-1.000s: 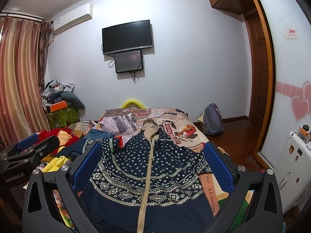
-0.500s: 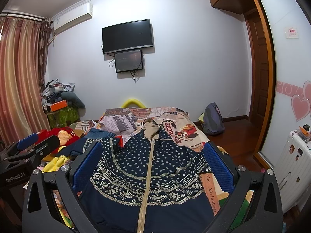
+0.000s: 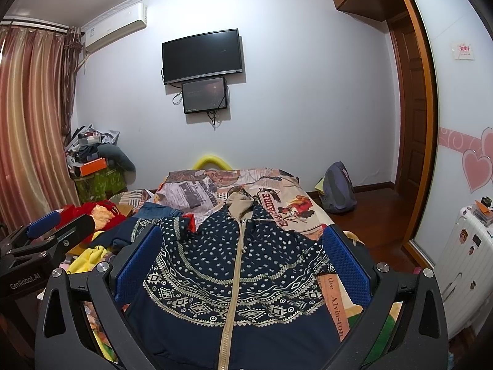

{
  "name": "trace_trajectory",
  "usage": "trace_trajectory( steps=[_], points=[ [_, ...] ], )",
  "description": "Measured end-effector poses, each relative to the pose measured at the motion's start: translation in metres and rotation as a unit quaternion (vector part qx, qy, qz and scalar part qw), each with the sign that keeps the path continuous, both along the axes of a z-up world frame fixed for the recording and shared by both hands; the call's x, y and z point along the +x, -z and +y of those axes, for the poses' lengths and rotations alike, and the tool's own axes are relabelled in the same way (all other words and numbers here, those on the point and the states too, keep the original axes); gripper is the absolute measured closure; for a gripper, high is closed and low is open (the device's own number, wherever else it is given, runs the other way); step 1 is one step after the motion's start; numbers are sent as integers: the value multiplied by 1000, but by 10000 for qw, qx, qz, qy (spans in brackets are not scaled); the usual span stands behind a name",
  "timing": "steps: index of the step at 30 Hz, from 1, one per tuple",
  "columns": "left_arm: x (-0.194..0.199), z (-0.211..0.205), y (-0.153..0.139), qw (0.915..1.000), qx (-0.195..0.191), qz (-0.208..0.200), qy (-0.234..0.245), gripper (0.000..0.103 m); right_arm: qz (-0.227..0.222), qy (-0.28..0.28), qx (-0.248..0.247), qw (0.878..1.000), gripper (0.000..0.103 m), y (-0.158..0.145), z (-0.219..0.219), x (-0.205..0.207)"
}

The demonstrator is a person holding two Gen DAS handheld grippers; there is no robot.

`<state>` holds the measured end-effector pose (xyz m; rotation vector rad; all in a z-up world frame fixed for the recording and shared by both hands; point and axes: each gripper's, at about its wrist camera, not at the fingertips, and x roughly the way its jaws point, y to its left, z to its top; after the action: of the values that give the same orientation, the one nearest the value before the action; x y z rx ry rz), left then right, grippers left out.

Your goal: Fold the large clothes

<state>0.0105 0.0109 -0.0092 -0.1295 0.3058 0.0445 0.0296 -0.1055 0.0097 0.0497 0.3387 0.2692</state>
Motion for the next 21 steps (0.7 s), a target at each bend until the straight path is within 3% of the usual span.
trace_trajectory(
  steps=[21],
  points=[
    [33,29,6,9993,-2,114,-362,0,285,-17,-105,9995,0,2,5,32]
  ],
)
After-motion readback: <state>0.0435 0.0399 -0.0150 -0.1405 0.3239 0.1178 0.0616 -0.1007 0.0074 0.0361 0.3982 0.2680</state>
